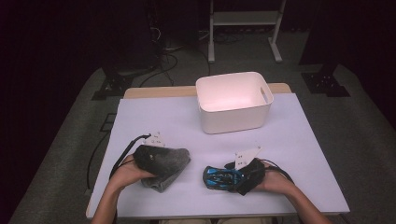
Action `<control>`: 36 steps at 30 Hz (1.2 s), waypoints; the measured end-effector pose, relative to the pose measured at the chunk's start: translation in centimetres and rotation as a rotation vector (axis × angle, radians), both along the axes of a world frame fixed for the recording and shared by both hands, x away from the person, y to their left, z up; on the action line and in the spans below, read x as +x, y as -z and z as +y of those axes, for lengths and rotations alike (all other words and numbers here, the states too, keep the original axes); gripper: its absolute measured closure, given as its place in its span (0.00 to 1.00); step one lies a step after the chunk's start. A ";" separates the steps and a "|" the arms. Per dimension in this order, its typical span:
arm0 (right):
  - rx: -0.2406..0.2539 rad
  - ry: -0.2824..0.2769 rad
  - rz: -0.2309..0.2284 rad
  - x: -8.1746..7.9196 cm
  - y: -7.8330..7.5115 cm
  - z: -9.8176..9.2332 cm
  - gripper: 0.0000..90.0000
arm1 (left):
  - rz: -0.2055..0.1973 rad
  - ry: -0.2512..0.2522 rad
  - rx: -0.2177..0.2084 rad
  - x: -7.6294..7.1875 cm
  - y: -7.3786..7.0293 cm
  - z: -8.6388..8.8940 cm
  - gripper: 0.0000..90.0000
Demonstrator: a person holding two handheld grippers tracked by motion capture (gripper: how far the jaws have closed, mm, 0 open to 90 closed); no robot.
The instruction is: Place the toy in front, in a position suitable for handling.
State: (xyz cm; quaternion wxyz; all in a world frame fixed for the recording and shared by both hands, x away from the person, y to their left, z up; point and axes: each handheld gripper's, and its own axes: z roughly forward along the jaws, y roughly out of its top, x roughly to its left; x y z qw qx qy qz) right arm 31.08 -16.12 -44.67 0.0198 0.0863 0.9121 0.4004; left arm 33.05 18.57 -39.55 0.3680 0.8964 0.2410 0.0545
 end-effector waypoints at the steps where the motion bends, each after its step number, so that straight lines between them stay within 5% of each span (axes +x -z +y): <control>1: 0.007 0.006 0.007 0.1 -0.1 -0.1 0.25 | -0.002 -0.001 -0.001 0.0 0.0 0.0 0.21; 15: 0.082 0.080 0.036 1.0 -1.3 -1.6 0.28 | -0.016 -0.027 -0.033 0.0 -0.3 0.5 0.16; 36: 0.077 0.118 0.020 3.8 -3.2 -3.3 0.25 | -0.031 -0.087 -0.070 0.0 -0.3 2.3 0.10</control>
